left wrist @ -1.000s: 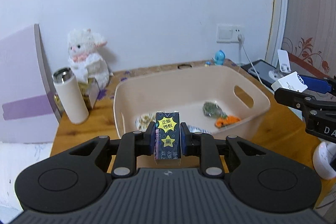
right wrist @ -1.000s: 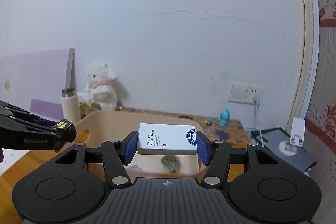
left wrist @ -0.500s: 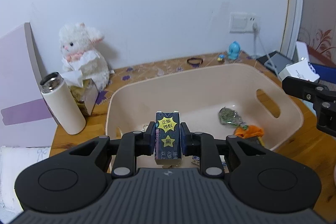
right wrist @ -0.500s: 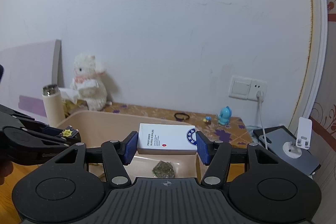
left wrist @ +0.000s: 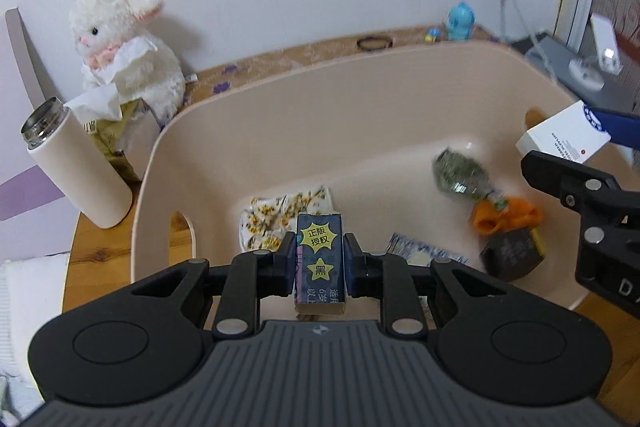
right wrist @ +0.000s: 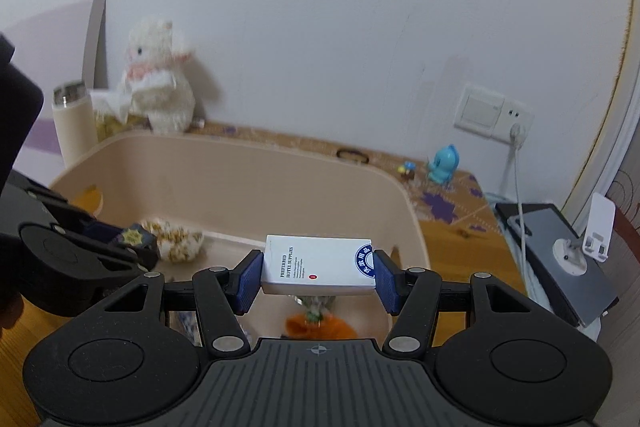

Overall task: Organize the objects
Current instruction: 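Place the star box and white card box into the basket and release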

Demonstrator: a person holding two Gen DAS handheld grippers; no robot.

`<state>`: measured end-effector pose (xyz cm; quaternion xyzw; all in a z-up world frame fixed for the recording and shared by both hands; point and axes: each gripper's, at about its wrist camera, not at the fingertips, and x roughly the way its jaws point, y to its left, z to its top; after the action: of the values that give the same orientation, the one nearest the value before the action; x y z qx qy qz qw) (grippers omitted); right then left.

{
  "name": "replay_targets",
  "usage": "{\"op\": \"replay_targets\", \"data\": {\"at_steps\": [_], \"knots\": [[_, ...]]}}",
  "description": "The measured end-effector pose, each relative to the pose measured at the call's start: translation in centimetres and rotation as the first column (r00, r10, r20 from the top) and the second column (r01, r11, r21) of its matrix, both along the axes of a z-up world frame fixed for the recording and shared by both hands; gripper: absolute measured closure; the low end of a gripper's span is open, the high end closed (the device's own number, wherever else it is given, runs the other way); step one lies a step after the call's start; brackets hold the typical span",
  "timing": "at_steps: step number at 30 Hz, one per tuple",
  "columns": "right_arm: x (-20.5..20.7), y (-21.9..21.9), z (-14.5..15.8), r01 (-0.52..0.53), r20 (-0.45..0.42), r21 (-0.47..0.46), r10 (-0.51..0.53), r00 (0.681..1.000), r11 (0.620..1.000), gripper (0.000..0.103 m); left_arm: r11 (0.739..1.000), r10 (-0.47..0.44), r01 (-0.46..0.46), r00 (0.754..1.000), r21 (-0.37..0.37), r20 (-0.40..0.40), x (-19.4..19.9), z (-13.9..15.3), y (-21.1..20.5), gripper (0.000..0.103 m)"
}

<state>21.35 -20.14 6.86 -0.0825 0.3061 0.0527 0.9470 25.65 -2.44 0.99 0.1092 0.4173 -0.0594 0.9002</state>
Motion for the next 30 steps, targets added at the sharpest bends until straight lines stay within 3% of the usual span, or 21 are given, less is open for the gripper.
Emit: {"op": "replay_targets", "data": {"at_steps": [5, 6, 9, 10, 12, 14, 30], "knots": [[0.8, 0.3, -1.5, 0.001, -0.064, -0.016, -0.002, 0.998, 1.0, 0.047, 0.999, 0.01, -0.008, 0.999, 0.04, -0.046, 0.6, -1.3, 0.2, 0.078], [0.9, 0.3, -1.7, 0.005, -0.071, -0.015, -0.006, 0.997, 1.0, 0.04, 0.999, 0.013, -0.011, 0.999, 0.039, -0.046, 0.7, -1.3, 0.3, 0.077], [0.7, 0.2, -1.7, 0.01, -0.079, -0.006, -0.01, 0.997, 1.0, 0.038, 1.0, 0.02, -0.019, 0.998, 0.018, -0.061, 0.8, -1.0, 0.6, 0.076], [0.6, 0.1, -1.5, 0.012, -0.076, -0.005, -0.012, 0.997, 1.0, 0.036, 1.0, 0.021, -0.02, 0.998, 0.016, -0.062, 0.8, -1.0, 0.6, 0.073], [0.3, 0.0, -1.2, 0.017, -0.064, -0.004, -0.017, 0.998, 1.0, 0.033, 1.0, 0.021, -0.02, 0.999, 0.016, -0.043, 0.5, -0.6, 0.7, 0.049], [-0.1, -0.2, -0.9, 0.021, -0.054, -0.002, -0.021, 0.998, 1.0, 0.029, 0.999, 0.026, -0.026, 1.0, 0.02, -0.006, 0.1, -0.1, 0.8, 0.041], [-4.7, -2.0, 2.0, 0.061, 0.028, 0.082, -0.063, 0.998, 0.995, 0.023, 0.997, 0.042, -0.033, 0.993, -0.075, 0.112, -4.5, 4.2, 2.3, 0.037]]}}
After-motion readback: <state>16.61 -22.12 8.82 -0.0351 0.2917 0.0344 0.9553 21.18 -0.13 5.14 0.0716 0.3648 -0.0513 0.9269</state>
